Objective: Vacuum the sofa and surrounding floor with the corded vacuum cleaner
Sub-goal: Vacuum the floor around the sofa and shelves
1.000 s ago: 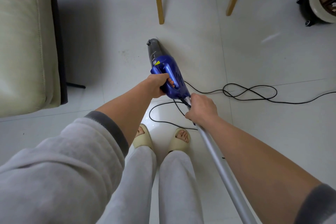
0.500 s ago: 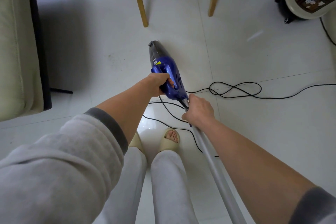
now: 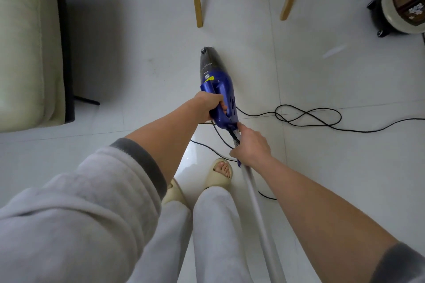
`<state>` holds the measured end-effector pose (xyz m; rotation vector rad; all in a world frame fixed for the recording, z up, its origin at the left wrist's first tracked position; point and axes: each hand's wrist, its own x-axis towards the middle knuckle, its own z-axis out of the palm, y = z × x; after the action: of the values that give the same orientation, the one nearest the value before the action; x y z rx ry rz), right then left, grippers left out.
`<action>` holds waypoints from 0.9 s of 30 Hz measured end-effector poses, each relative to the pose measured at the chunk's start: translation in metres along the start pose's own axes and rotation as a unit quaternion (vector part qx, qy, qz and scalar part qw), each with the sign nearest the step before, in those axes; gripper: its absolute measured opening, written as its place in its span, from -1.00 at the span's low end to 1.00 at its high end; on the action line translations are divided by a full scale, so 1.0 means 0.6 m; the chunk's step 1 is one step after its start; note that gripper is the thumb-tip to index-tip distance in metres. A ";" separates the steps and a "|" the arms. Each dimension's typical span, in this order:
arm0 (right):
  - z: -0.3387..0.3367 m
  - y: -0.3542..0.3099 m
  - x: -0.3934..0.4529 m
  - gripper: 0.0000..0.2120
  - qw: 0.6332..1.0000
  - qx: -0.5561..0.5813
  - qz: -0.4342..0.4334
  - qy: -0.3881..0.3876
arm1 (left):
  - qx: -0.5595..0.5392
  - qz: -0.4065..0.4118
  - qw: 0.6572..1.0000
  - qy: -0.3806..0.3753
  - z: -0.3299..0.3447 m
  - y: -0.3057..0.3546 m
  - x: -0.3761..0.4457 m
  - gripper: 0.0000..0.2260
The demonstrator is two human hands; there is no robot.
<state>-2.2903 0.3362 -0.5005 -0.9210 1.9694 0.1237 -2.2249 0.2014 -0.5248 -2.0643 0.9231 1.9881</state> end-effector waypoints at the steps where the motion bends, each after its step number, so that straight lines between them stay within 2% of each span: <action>1: 0.006 -0.012 0.000 -0.42 1.000 0.005 0.001 -0.004 | -0.005 0.002 1.000 0.001 -0.012 -0.001 -0.001 -0.90; 3: 0.020 -0.034 0.000 -0.44 1.000 0.005 -0.005 0.000 | -0.006 0.005 1.000 0.004 -0.040 -0.006 0.001 -0.84; 6: 0.043 -0.075 0.001 -0.46 1.000 -0.012 -0.025 -0.003 | -0.007 0.004 1.000 0.016 -0.093 -0.019 0.004 -0.97; 8: 0.055 -0.097 0.003 -0.47 0.999 -0.018 -0.034 -0.007 | -0.017 -0.006 0.999 0.026 -0.124 -0.026 0.005 -0.87; 10: 0.068 -0.123 0.004 -0.46 0.998 -0.031 -0.046 -0.009 | -0.039 -0.010 0.999 0.022 -0.157 -0.033 0.006 -0.94; 12: 0.077 -0.143 0.005 -0.46 0.998 -0.041 -0.054 -0.011 | -0.060 -0.012 0.998 0.020 -0.180 -0.040 0.007 -0.82; 15: 0.089 -0.167 0.006 -0.47 0.997 -0.058 -0.058 -0.014 | -0.077 -0.008 0.997 0.021 -0.210 -0.048 0.008 -0.77; 27: 0.119 -0.253 0.007 -0.55 0.990 -0.117 -0.065 -0.034 | -0.161 -0.023 0.986 0.029 -0.309 -0.076 0.012 -0.87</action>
<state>-2.1426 0.2559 -0.5039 -1.1789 1.8519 0.3139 -2.0423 0.1442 -0.5227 -2.2917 0.5872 2.1857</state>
